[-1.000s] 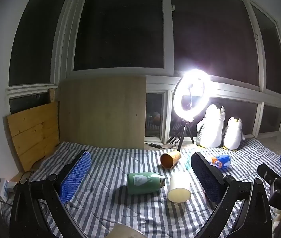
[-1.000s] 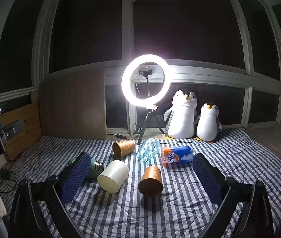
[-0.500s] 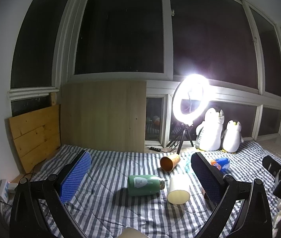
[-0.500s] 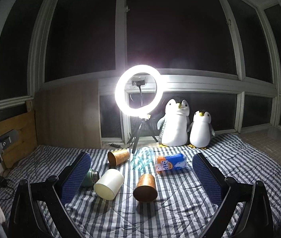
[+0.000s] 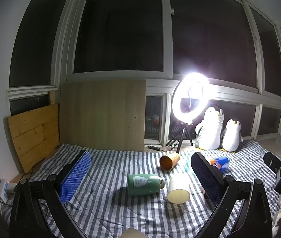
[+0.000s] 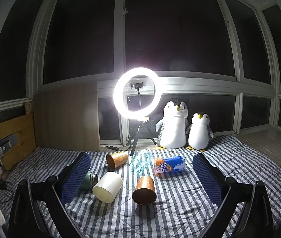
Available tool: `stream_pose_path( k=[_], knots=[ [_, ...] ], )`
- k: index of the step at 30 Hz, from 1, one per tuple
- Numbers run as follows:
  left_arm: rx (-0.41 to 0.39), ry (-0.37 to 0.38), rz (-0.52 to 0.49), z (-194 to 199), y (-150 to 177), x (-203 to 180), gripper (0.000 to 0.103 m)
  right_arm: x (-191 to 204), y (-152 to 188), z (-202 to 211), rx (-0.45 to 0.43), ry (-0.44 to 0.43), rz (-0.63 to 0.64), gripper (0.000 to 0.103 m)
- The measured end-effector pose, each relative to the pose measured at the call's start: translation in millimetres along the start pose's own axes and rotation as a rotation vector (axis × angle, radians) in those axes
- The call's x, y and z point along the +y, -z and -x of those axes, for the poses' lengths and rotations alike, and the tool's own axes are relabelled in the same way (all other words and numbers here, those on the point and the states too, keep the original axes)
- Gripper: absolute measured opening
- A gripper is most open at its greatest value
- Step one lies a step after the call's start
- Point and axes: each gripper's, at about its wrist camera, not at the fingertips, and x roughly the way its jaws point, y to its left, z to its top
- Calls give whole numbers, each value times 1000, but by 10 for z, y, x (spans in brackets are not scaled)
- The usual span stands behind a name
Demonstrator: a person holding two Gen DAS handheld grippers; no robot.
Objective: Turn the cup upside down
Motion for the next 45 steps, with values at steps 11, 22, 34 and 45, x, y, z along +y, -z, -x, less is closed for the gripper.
stream_pose_path(
  k=[11, 22, 34, 45],
  knots=[
    [5, 3, -1, -47, 27, -22, 102, -45, -15, -45, 6, 3, -6, 102],
    [9, 3, -3, -65, 40, -32, 102, -45, -4, -68, 8, 4, -4, 102],
    [11, 4, -4, -85, 43, -34, 102, -46, 11, -97, 10, 5, -4, 102],
    [30, -3, -2, -162, 70, -6, 102, -28, 42, -216, 43, -2, -6, 102]
  ],
)
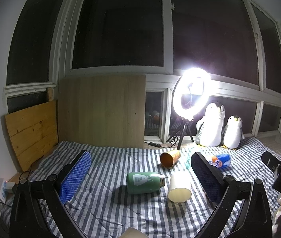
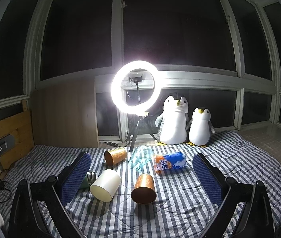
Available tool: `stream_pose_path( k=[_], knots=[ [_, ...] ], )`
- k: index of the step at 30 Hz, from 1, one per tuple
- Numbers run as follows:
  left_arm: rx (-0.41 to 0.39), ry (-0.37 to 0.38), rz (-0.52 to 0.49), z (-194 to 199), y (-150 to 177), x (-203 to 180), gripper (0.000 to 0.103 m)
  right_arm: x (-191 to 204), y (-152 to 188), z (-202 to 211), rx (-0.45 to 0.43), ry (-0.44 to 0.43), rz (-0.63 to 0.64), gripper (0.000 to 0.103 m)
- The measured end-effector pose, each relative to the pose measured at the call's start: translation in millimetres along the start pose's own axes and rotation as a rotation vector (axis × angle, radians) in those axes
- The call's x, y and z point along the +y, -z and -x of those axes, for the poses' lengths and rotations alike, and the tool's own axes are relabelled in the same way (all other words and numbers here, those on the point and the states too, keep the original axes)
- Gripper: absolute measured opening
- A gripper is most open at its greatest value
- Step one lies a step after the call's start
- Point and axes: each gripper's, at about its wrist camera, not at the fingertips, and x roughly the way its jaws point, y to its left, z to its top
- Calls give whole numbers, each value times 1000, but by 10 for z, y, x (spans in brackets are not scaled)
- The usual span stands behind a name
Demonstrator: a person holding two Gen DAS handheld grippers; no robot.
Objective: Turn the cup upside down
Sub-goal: 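Move the right tool toward the upright orange patterned cup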
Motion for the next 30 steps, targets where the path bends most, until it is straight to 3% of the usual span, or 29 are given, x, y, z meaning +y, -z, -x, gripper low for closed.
stream_pose_path(
  k=[8, 16, 30],
  knots=[
    [46, -24, 12, -159, 54, 131, 102, 94, 19, -181, 52, -23, 7, 102],
    [100, -65, 37, -363, 88, 401, 102, 280, -63, -623, 151, -79, 23, 102],
    [264, -167, 61, -658, 66, 1118, 102, 478, -203, -2217, 473, -187, -168, 102]
  ],
)
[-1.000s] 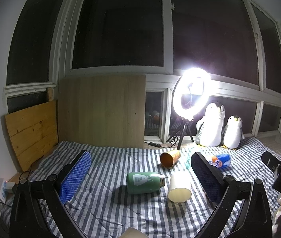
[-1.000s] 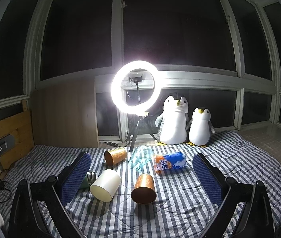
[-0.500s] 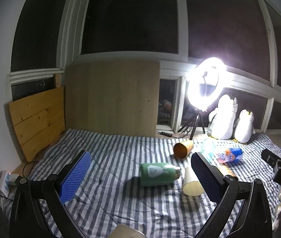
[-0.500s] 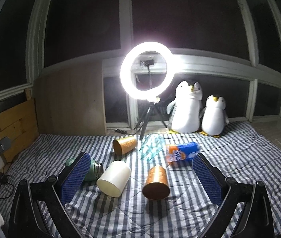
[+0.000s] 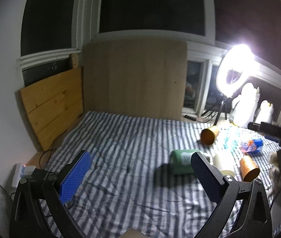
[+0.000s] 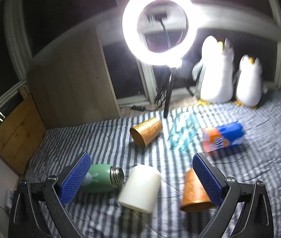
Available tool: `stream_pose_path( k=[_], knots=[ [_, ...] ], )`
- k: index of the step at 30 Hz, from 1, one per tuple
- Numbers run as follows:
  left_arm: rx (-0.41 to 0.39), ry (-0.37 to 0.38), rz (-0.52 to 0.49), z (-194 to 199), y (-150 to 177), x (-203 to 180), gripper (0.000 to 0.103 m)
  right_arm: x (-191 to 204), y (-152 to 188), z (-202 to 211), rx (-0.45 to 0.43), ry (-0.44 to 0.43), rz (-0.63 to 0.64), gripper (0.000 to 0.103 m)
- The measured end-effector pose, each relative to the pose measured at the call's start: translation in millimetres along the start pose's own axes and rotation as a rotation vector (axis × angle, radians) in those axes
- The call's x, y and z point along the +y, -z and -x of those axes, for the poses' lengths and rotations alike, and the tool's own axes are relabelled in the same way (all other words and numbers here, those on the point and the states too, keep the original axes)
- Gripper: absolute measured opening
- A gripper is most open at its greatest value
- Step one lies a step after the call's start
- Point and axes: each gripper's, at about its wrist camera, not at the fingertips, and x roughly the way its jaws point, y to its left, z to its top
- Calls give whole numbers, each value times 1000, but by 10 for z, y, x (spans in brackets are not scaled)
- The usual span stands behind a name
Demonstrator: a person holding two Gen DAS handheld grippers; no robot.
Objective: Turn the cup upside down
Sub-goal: 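Move the right tool toward the upright orange patterned cup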
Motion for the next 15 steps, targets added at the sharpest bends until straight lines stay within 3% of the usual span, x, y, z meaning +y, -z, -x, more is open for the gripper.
stream_pose_path(
  k=[5, 11, 15],
  knots=[
    [52, -33, 12, -101, -19, 241, 102, -87, -291, -507, 62, 37, -22, 101],
    [124, -70, 4, -282, 32, 397, 102, -103, -609, -1091, 161, 11, -16, 101],
    [159, -93, -2, -432, 88, 493, 102, -223, -687, -1519, 233, 10, -98, 96]
  ],
)
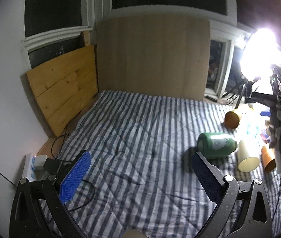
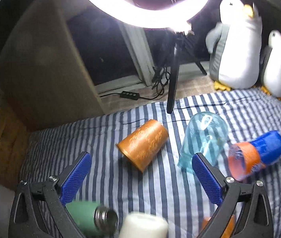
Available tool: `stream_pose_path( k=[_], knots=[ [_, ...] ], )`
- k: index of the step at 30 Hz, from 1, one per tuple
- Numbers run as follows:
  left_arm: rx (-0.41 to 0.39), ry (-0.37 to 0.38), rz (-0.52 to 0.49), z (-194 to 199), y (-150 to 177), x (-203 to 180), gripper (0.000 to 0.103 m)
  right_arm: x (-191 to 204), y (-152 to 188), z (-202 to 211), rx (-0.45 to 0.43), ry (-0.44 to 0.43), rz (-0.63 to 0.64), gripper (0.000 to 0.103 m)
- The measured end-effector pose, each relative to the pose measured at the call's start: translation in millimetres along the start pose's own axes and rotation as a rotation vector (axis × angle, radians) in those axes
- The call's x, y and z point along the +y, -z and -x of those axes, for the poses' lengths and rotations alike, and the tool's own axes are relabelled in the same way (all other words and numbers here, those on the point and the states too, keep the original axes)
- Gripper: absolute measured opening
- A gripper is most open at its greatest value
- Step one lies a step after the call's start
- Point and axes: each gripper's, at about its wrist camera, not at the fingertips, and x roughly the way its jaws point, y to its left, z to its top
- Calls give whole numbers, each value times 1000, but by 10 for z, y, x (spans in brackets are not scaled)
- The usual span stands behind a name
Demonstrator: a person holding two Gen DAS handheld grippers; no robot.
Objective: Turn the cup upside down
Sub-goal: 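Move the right tool toward the upright orange patterned cup, then close the right gripper around the orange cup and lift it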
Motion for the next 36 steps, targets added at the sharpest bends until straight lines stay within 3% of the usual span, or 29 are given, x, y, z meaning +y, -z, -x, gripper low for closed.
stream_pose_path(
  k=[6, 10, 18, 20, 25, 36],
  knots=[
    [43, -18, 18, -252, 40, 144, 102, -123, -78, -441, 113, 1, -147, 92],
    [51, -17, 23, -377, 31, 228, 102, -67, -146, -587, 131, 15, -166, 91],
    [60, -23, 51, -534, -20, 404, 102, -26, -274, -850, 187, 48, -222, 62],
    [60, -29, 60, -568, -29, 454, 102, -23, -281, -915, 201, 64, -223, 60],
    [65, -39, 73, -644, -43, 539, 102, -32, -302, -1090, 232, 71, -241, 54],
    [60, -44, 81, -632, -51, 499, 102, -26, -310, -1253, 300, 39, -242, 56]
  ],
)
